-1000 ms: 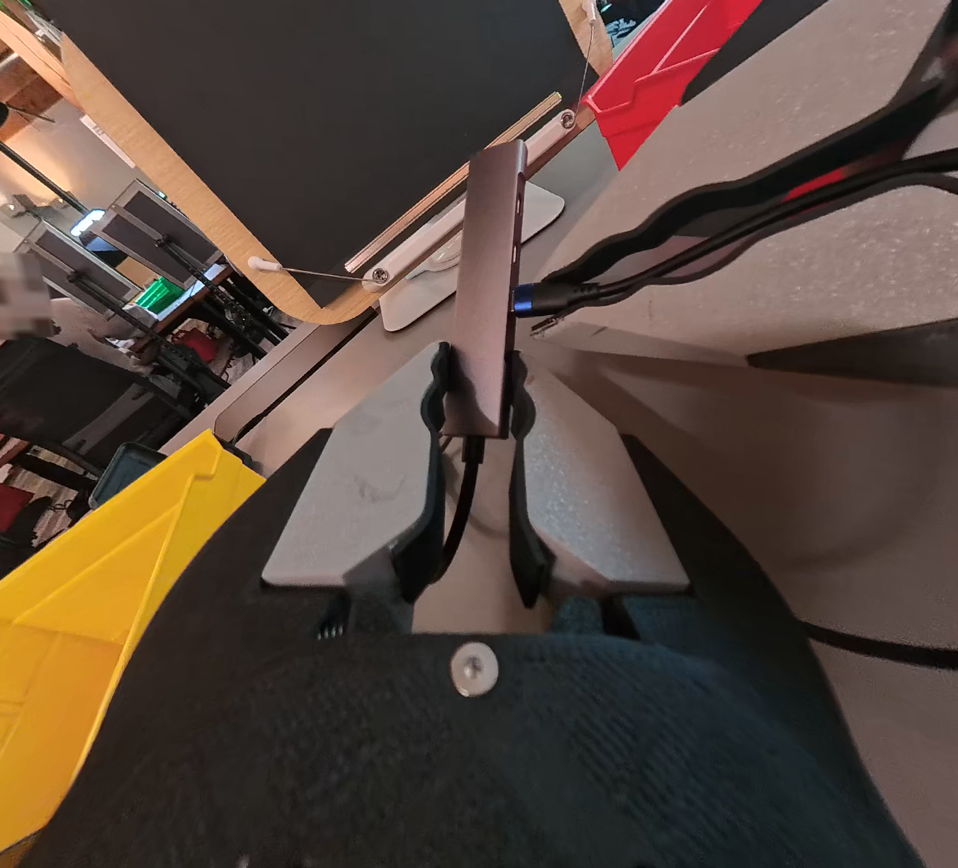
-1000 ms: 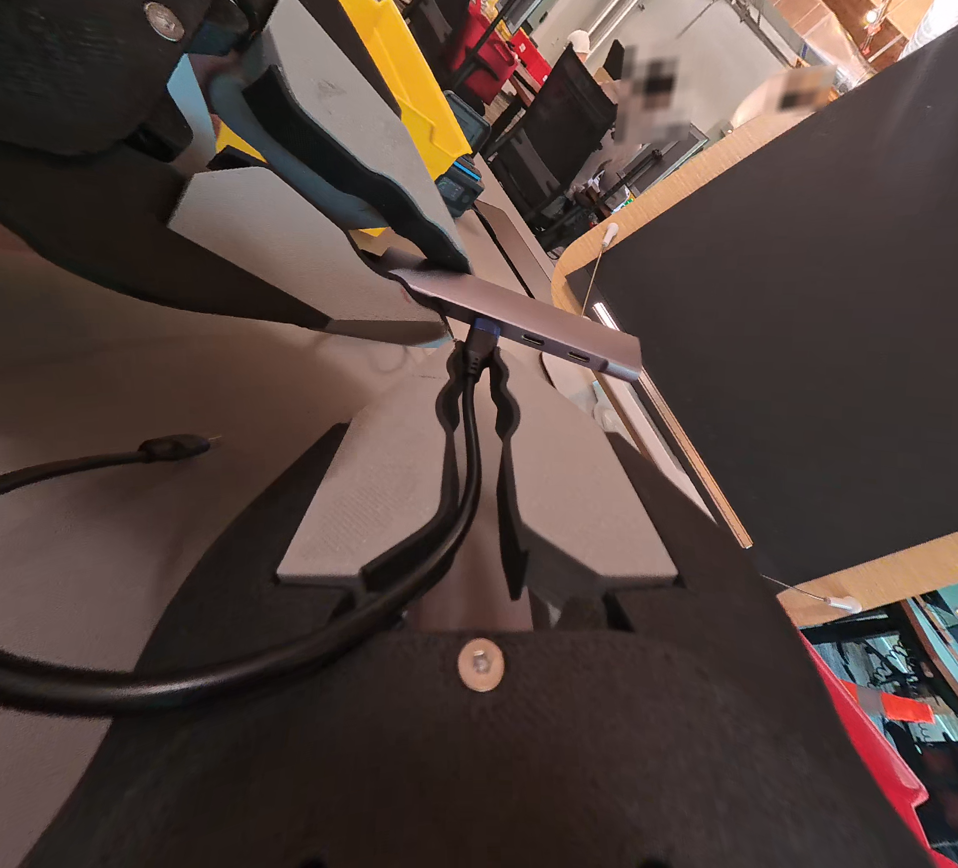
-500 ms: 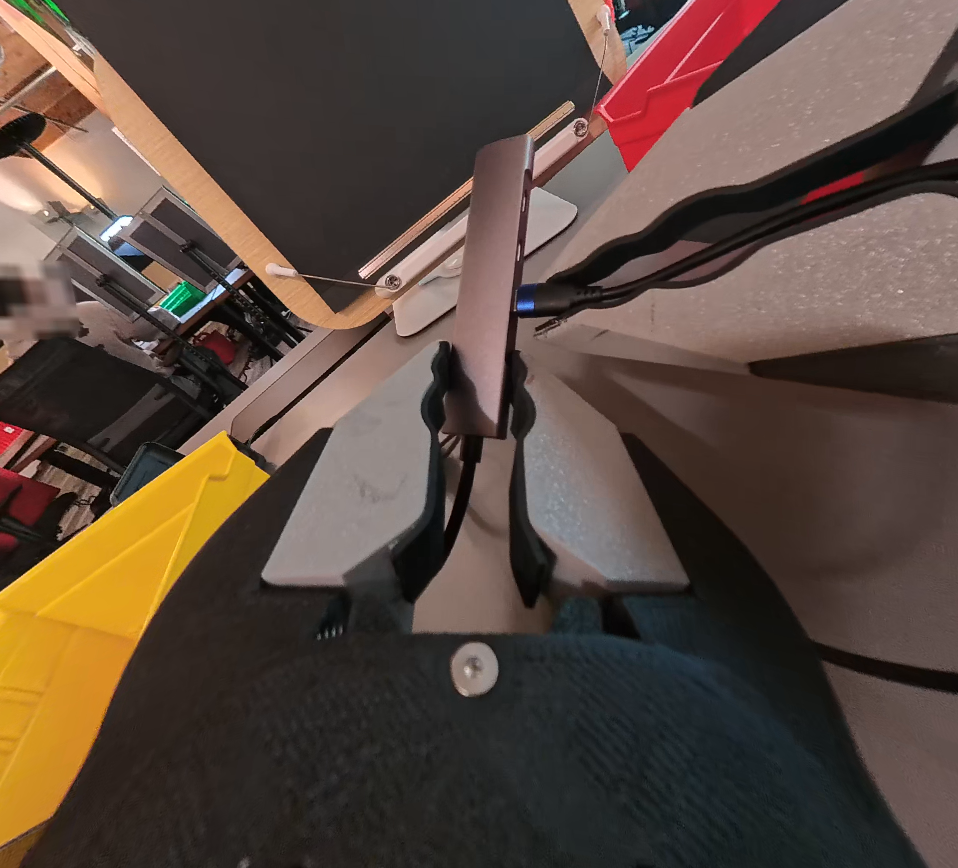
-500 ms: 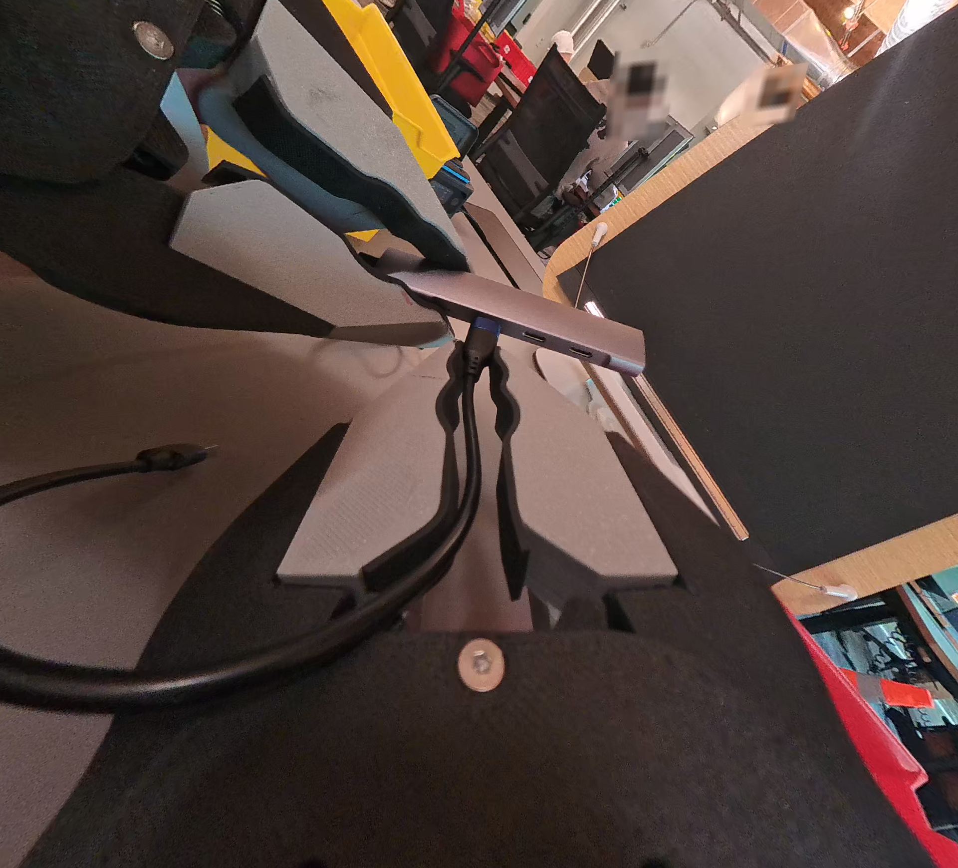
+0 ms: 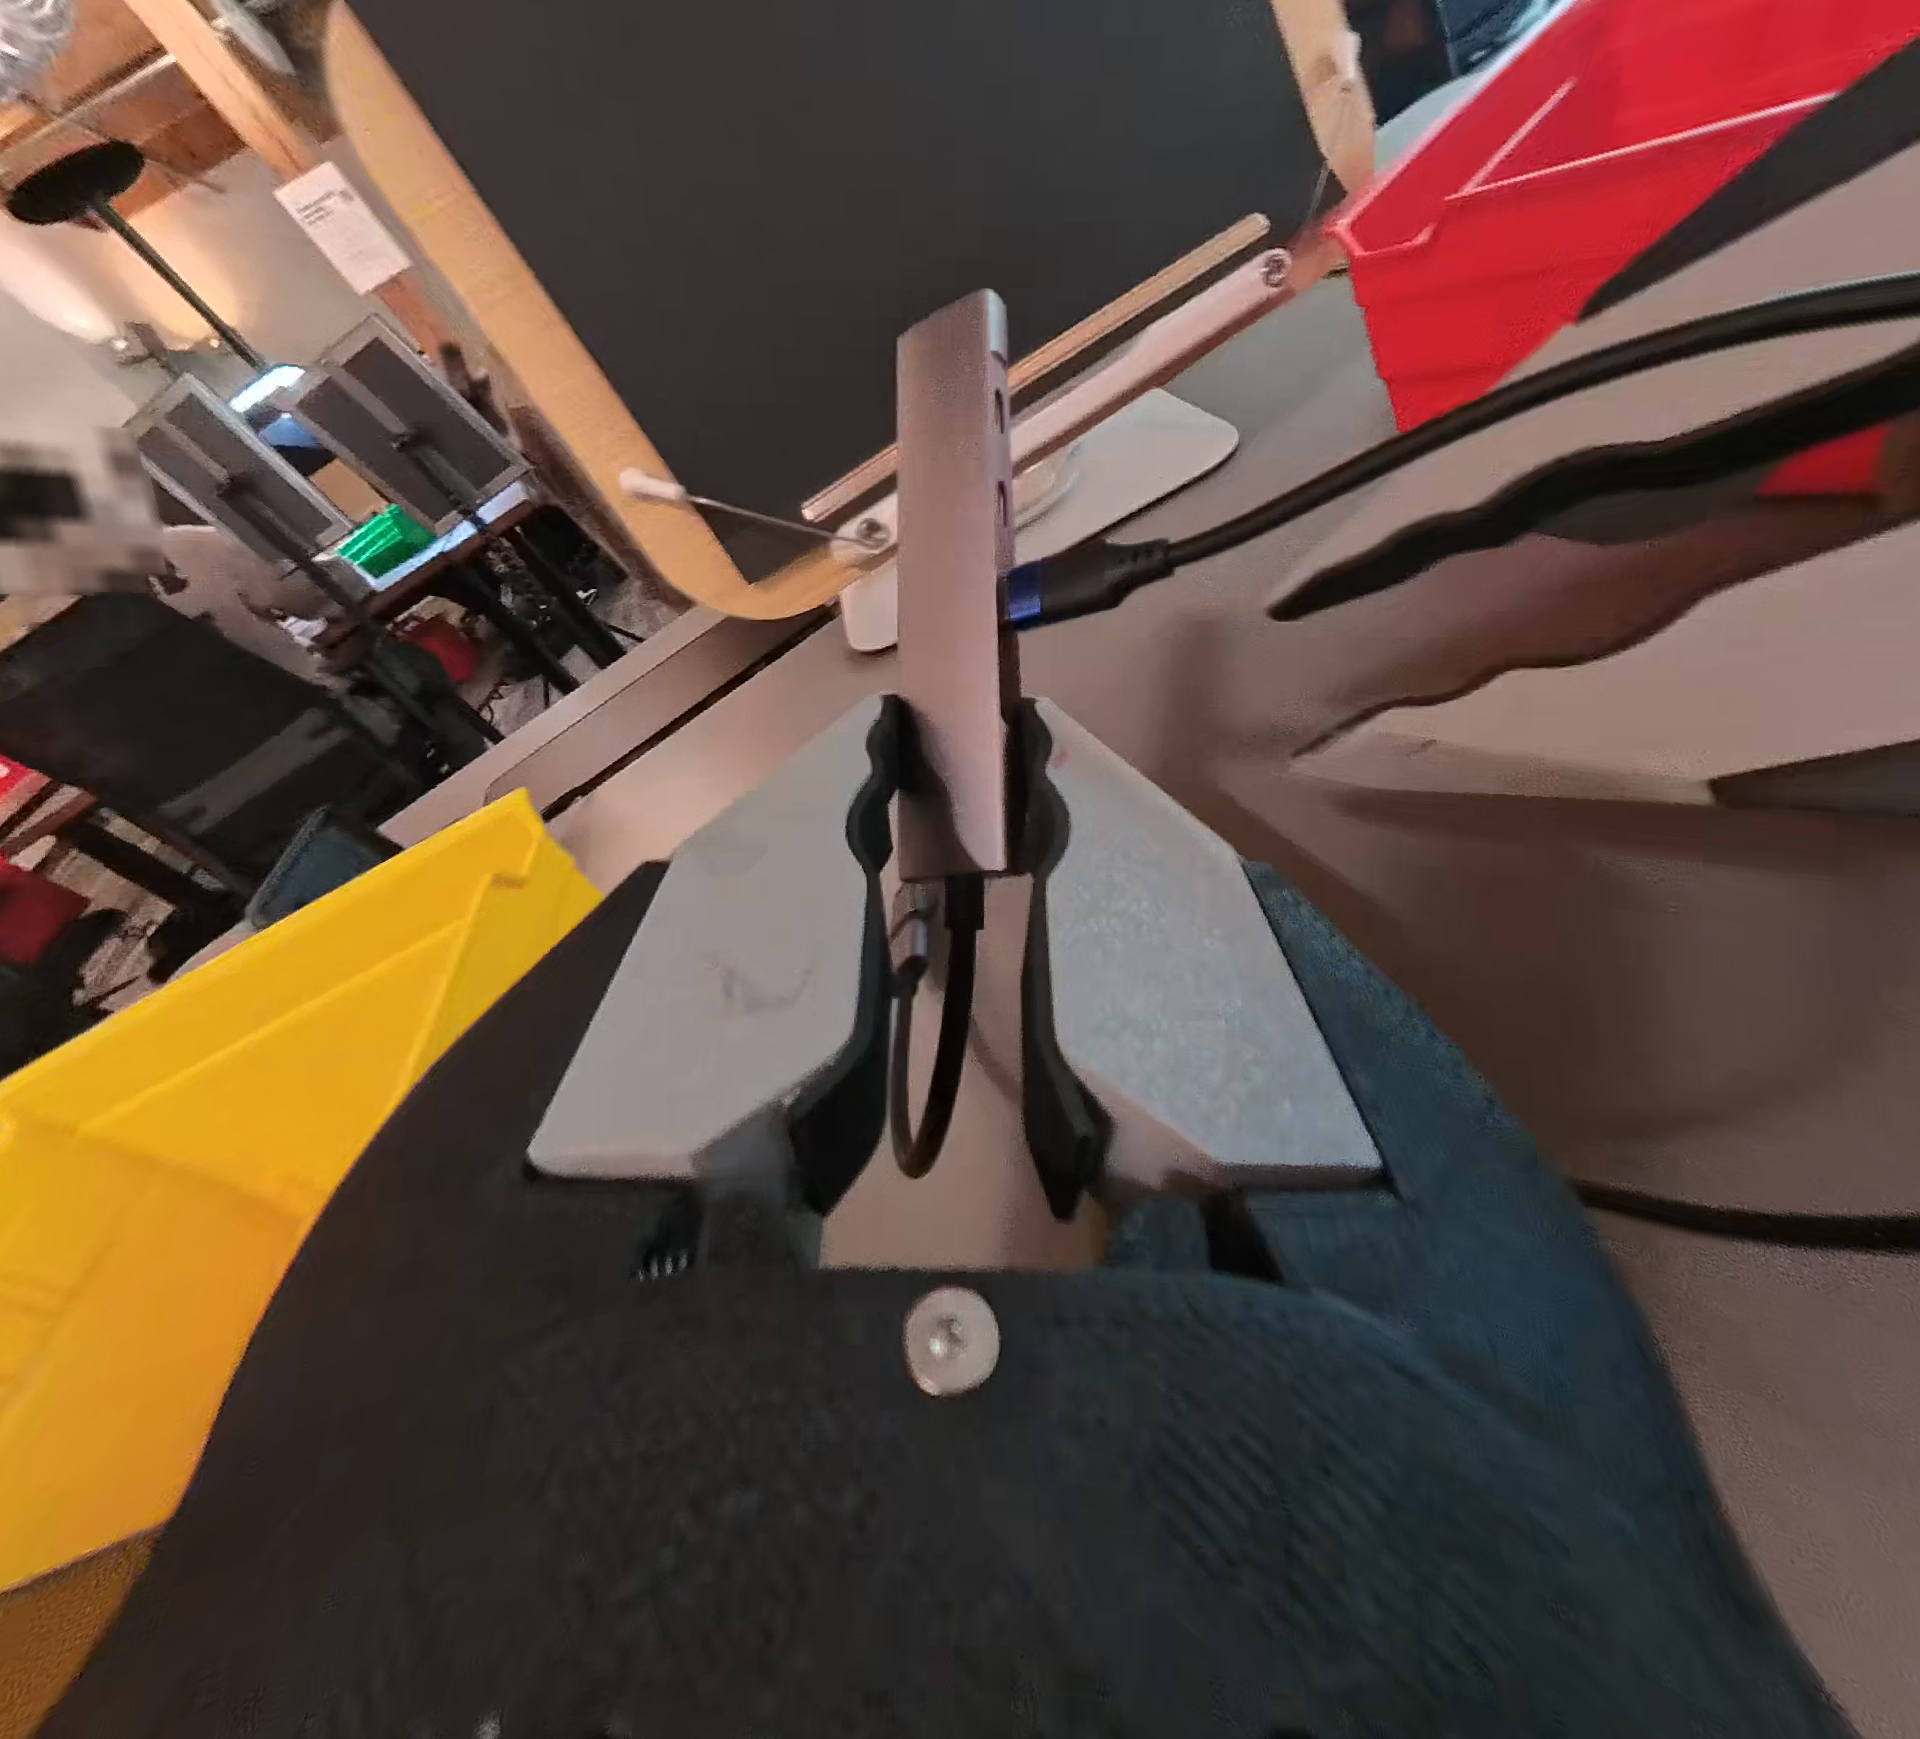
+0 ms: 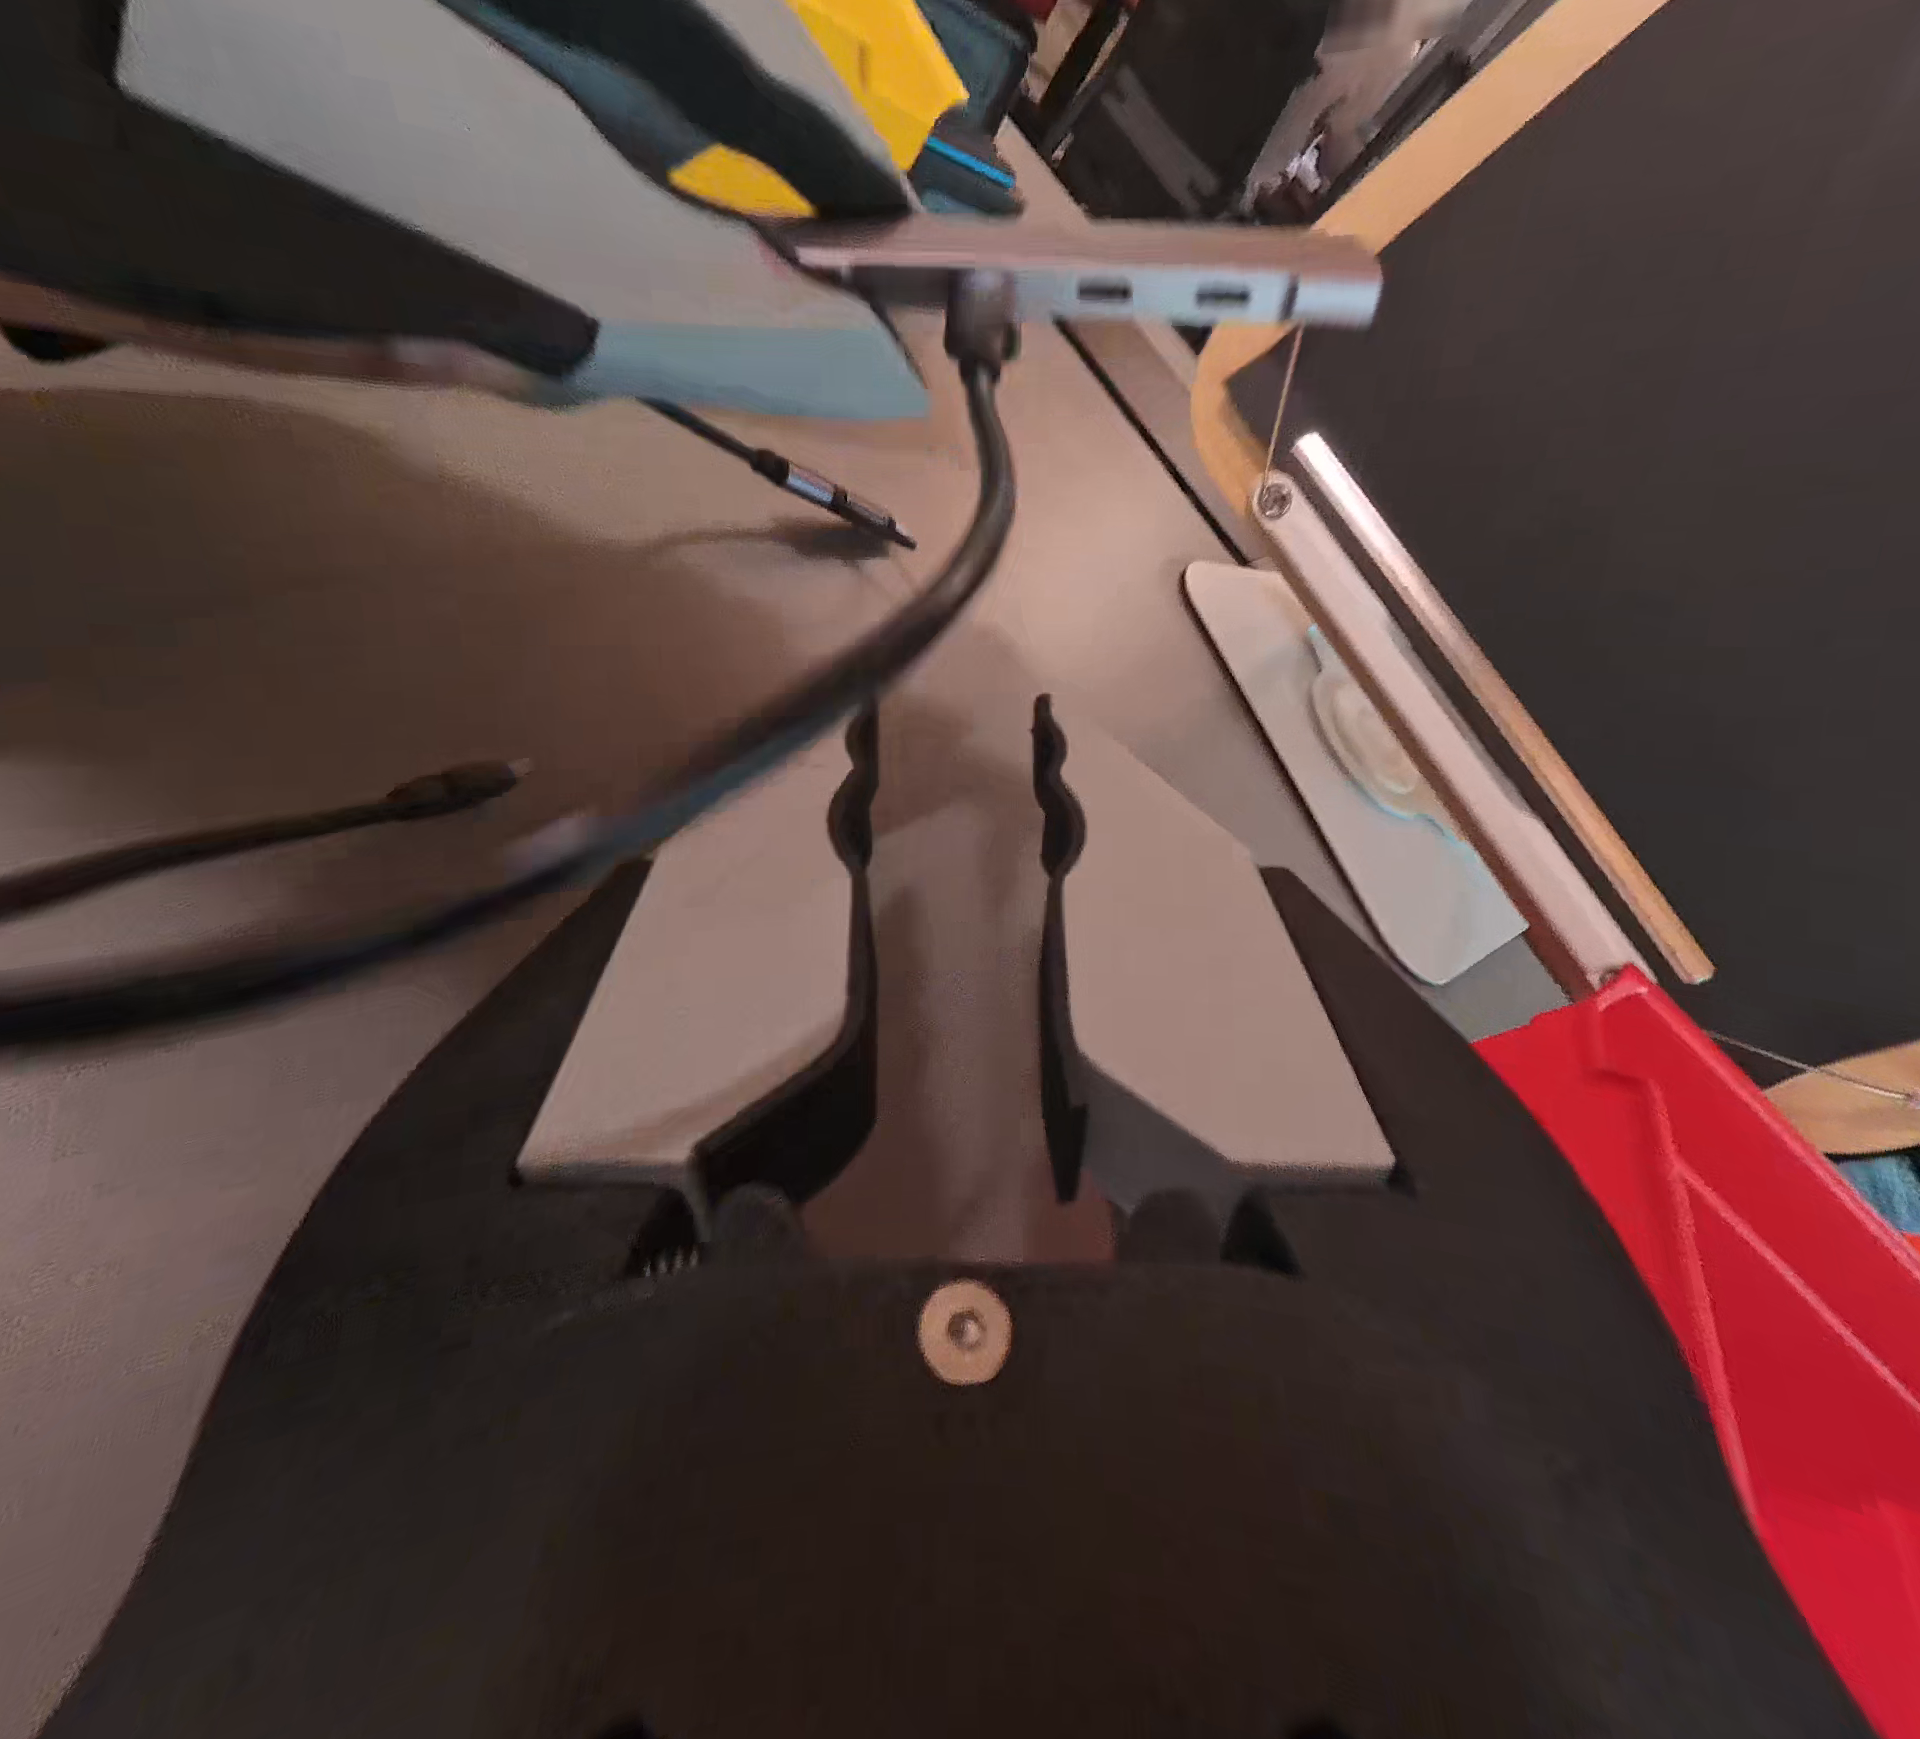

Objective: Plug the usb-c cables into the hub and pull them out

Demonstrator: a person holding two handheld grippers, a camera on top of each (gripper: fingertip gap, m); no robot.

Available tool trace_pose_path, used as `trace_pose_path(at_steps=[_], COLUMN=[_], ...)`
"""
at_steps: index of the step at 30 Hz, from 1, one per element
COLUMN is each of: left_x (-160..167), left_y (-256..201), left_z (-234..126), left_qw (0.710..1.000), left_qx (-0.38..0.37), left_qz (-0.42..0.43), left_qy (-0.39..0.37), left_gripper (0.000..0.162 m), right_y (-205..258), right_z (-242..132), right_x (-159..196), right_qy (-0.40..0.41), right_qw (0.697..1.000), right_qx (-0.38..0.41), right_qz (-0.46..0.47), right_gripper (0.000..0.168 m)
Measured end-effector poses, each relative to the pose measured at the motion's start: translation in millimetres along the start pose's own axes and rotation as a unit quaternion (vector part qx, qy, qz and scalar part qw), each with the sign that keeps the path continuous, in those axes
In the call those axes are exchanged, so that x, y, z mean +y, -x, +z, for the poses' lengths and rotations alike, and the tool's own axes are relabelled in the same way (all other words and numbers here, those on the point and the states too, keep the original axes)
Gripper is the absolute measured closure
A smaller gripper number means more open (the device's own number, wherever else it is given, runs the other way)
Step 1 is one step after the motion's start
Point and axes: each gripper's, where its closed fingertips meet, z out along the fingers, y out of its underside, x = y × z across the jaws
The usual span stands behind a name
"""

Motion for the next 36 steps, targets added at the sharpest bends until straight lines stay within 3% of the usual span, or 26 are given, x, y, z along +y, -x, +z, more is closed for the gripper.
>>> trace_pose_path(at_steps=[2,7,11,12,13,15,17,19,23,31,36], left_x=[-0.3,7.5,10.2,9.5,8.8,6.4,3.2,-0.7,-4.6,-6.8,-3.5], left_y=[8.1,18.5,16.4,15.7,14.8,11.5,7.3,3.1,-1.9,-8.6,-13.3], left_z=[-2.1,-0.5,1.5,1.3,0.9,0.7,0.5,-0.5,-1.9,-0.3,0.4], left_qw=[1.0,0.995,0.991,0.99,0.989,0.985,0.98,0.975,0.968,0.972,0.975], left_qx=[-0.015,-0.063,-0.07,-0.071,-0.072,-0.077,-0.083,-0.089,-0.095,-0.081,-0.067], left_qz=[-0.005,0.079,0.112,0.118,0.127,0.15,0.179,0.205,0.23,0.22,0.211], left_qy=[-0.006,0.012,0.023,0.022,0.021,0.02,0.018,0.013,0.008,0.001,0.0], left_gripper=[0.142,0.142,0.142,0.142,0.142,0.141,0.142,0.142,0.142,0.142,0.142], right_y=[-3.0,-44.9,-75.8,-72.7,-61.9,-31.3,-11.3,-9.1,-1.9,-3.1,-1.6], right_z=[-0.6,-10.5,-32.8,-37.0,-39.1,-34.3,-22.4,-9.4,9.4,8.7,9.8], right_x=[1.6,18.5,-7.8,-23.0,-38.9,-56.2,-57.5,-53.4,-41.3,-45.0,-38.4], right_qy=[0.009,0.063,-0.003,-0.037,-0.067,-0.072,-0.042,-0.024,0.004,-0.023,0.001], right_qw=[1.0,0.993,0.985,0.983,0.981,0.978,0.979,0.984,0.984,0.995,0.999], right_qx=[-0.001,0.07,0.104,0.081,0.04,-0.048,-0.084,-0.065,-0.072,-0.034,-0.033], right_qz=[0.019,0.077,0.14,0.158,0.175,0.192,0.179,0.162,0.164,0.085,0.034], right_gripper=[0.144,0.148,0.151,0.15,0.16,0.168,0.164,0.151,0.141,0.16,0.16])
